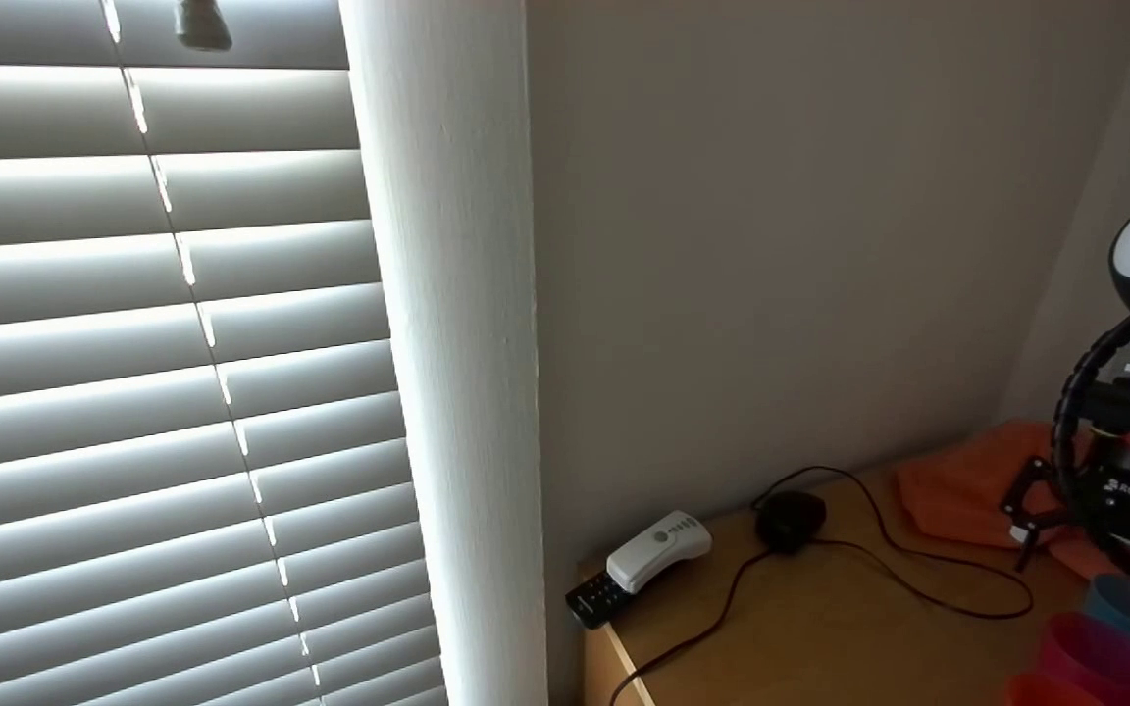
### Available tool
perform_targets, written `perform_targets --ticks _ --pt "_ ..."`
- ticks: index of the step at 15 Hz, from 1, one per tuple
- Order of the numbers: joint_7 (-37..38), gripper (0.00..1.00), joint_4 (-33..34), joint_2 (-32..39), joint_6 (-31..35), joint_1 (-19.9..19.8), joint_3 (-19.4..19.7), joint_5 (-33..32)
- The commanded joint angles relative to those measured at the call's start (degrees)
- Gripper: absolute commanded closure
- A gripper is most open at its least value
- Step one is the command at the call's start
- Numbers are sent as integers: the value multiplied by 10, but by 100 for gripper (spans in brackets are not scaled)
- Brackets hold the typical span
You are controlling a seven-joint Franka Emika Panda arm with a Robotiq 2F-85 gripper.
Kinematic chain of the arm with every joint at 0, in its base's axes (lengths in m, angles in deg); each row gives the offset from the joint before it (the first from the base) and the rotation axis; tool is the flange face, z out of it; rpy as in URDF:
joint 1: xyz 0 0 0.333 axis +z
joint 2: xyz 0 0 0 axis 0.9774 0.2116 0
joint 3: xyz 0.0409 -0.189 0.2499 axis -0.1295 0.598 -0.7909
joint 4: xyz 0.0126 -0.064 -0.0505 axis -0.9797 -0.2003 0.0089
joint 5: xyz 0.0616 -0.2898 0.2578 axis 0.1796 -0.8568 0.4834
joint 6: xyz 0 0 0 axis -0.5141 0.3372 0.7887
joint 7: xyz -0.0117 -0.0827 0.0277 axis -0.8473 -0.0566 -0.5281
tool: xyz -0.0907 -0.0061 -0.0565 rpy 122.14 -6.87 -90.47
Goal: Pick up the pink cup and put it in the orange cup
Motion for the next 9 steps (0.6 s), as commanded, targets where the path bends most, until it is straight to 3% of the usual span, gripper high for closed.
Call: perform_targets --ticks 1,5,7,8,9 --pt "-31 0 31 43 -7 10 14 15" --pt "-35 0 47 69 -5 12 19 9" --pt "-38 10 55 80 -3 12 20 9" --pt "-41 32 59 85 -4 12 21 10" --pt "-44 34 62 91 -4 12 21 11"
